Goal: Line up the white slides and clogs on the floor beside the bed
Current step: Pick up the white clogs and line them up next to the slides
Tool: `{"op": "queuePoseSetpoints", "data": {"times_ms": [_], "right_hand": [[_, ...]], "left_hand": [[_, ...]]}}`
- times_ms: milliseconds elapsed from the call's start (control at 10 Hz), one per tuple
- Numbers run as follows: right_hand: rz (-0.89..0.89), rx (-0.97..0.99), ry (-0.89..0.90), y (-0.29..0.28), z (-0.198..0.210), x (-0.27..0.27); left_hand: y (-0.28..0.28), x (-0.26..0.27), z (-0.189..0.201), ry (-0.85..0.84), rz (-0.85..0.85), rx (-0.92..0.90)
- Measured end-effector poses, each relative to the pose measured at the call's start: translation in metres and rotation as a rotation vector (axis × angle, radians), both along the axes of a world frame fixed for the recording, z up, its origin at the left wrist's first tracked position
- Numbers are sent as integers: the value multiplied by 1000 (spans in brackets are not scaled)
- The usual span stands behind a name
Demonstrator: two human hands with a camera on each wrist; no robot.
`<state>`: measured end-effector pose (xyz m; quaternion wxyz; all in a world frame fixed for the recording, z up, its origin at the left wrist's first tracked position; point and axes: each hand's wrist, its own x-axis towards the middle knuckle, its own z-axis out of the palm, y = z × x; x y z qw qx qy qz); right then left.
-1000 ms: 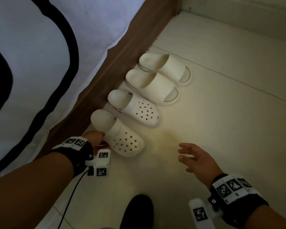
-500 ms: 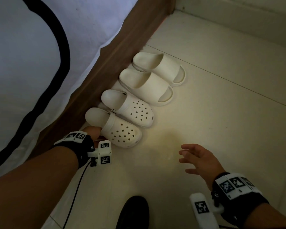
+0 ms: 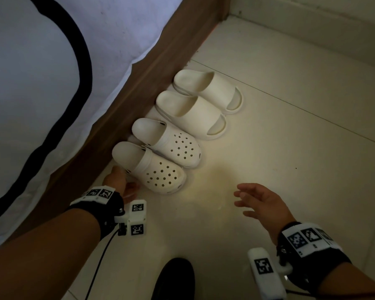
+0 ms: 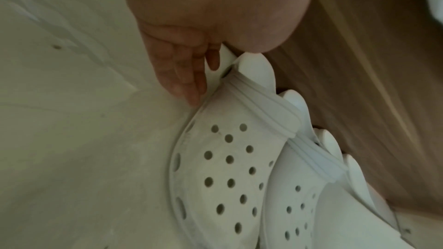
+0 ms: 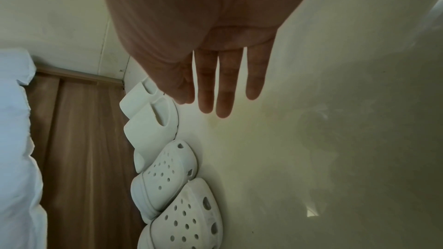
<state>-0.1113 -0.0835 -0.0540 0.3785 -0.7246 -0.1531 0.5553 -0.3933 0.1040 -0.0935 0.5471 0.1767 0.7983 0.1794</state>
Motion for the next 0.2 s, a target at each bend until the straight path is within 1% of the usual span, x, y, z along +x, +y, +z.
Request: {"op": "queuePoseSetpoints", "data": {"times_ms": [100,200], "right_hand": [[-9,30,-5,0,-2,-1],[-19,77,-20,6,2,-1]], "left_hand": [[-14,0,1,37,-19,-24],[-20,14,16,68,-158,77]]}}
